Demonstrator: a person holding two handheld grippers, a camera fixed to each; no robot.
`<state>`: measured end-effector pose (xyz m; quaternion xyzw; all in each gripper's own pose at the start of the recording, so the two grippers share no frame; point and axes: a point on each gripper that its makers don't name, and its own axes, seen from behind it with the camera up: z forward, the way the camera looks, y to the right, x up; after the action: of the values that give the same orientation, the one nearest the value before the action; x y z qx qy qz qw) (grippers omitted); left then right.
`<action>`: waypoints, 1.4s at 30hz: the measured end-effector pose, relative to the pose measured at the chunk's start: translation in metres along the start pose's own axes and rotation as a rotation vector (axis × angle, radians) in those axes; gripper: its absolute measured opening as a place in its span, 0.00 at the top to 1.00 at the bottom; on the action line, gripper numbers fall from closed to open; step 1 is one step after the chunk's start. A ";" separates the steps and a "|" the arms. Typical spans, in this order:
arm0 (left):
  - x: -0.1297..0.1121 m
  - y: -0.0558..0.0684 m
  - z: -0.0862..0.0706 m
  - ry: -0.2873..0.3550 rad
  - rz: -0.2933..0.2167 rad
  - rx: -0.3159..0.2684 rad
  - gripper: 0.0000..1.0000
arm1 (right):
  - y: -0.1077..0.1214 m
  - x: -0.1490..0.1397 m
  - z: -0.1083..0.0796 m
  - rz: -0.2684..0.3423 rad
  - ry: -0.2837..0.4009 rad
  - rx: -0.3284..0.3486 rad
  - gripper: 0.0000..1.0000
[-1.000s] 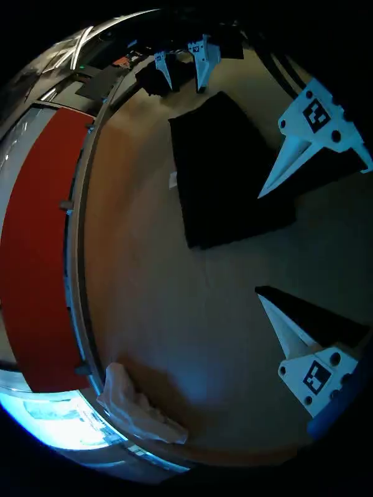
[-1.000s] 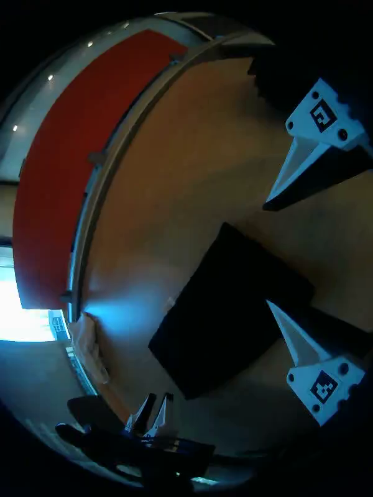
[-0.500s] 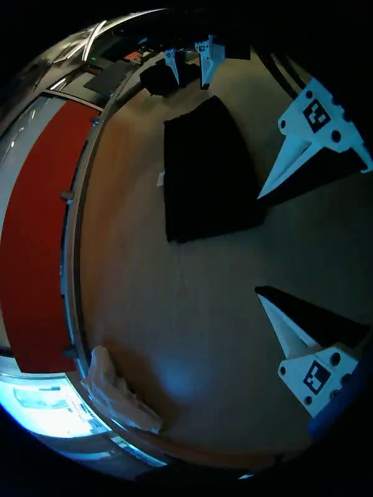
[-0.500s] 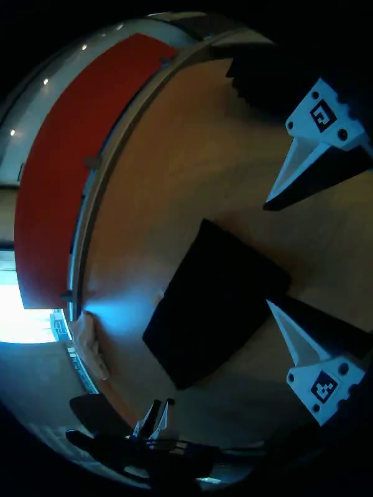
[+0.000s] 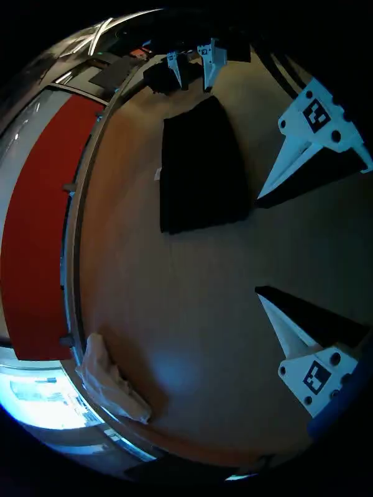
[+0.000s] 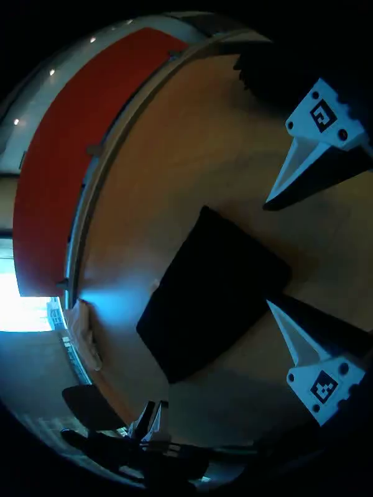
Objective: Fold towel
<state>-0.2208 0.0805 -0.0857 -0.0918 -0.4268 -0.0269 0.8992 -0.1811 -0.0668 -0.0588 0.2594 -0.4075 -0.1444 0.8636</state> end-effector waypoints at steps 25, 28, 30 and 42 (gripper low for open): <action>-0.019 -0.011 -0.016 -0.013 -0.051 0.021 0.07 | -0.021 -0.028 0.011 -0.076 -0.096 0.107 0.45; -0.020 -0.011 -0.016 -0.013 -0.051 0.020 0.07 | -0.022 -0.031 0.011 -0.080 -0.105 0.112 0.55; -0.020 -0.011 -0.017 -0.013 -0.051 0.019 0.07 | -0.022 -0.032 0.010 -0.080 -0.108 0.117 0.61; -0.023 -0.010 -0.018 -0.015 -0.052 0.018 0.07 | -0.021 -0.032 0.011 -0.083 -0.103 0.116 0.85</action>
<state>-0.2231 0.0663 -0.1131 -0.0726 -0.4362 -0.0458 0.8957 -0.2106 -0.0726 -0.0852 0.3180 -0.4478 -0.1696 0.8183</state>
